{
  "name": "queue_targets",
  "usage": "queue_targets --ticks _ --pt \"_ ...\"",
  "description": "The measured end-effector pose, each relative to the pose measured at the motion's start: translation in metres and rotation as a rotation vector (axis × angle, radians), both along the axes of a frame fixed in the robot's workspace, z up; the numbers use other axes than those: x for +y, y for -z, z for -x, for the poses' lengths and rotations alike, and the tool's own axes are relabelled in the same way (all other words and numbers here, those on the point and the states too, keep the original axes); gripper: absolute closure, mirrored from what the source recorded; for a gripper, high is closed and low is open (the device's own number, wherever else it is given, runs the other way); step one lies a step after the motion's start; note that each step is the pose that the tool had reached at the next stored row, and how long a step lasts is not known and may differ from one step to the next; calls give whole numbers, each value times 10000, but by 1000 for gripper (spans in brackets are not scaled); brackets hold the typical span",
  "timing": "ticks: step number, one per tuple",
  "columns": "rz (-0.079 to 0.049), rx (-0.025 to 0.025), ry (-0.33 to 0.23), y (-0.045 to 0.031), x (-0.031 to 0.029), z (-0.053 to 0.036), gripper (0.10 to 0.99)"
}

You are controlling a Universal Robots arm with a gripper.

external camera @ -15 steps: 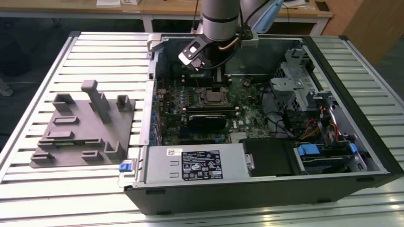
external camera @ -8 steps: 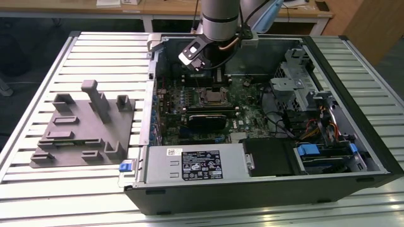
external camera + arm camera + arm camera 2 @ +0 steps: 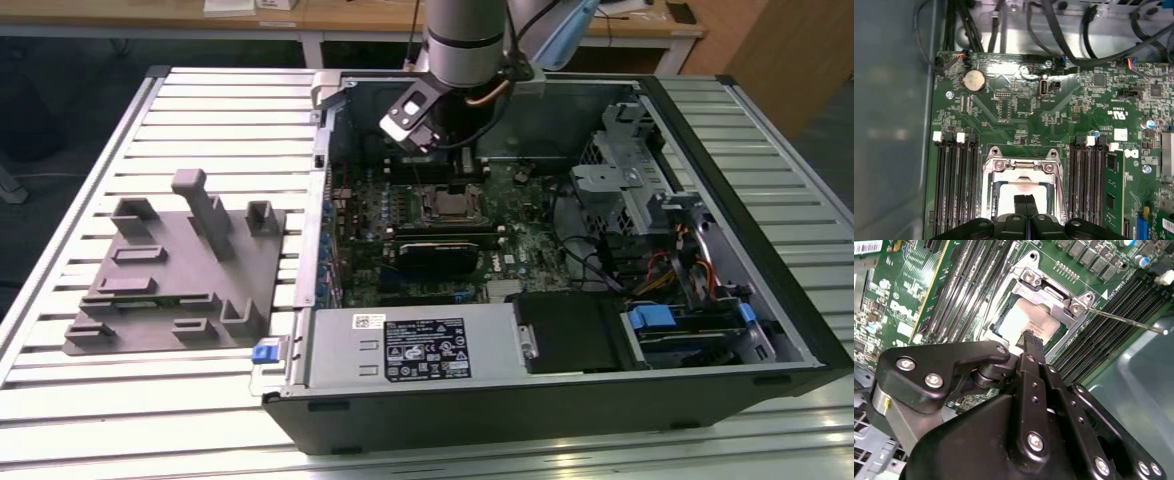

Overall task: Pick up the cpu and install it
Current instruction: 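Close the cpu cover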

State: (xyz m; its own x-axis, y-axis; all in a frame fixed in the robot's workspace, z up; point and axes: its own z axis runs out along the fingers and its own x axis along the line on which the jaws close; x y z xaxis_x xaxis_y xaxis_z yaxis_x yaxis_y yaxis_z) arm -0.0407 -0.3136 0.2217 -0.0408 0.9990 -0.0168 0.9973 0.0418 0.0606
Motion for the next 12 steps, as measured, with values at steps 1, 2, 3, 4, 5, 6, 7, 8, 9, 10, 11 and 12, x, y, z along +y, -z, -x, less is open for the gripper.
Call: queue_targets --ticks 1,2,3,4,5,6,7,8,9,10,11,12 --pt "0 0 -115 0 0 0 980" --pt "0 0 -243 0 0 0 980" --pt "0 0 -357 1 0 0 980" --pt "0 0 -480 1 0 0 980" --pt "0 0 -607 1 0 0 980" --pt "0 -1 -737 1 0 0 980" --pt "0 0 -880 1 0 0 980" --pt "1 0 -1017 2 0 0 980" --pt "2 0 -1153 2 0 0 980" --pt "3 0 -1291 2 0 0 980" --pt "3 0 -1428 2 0 0 980" --pt "5 0 -1567 3 0 0 980"
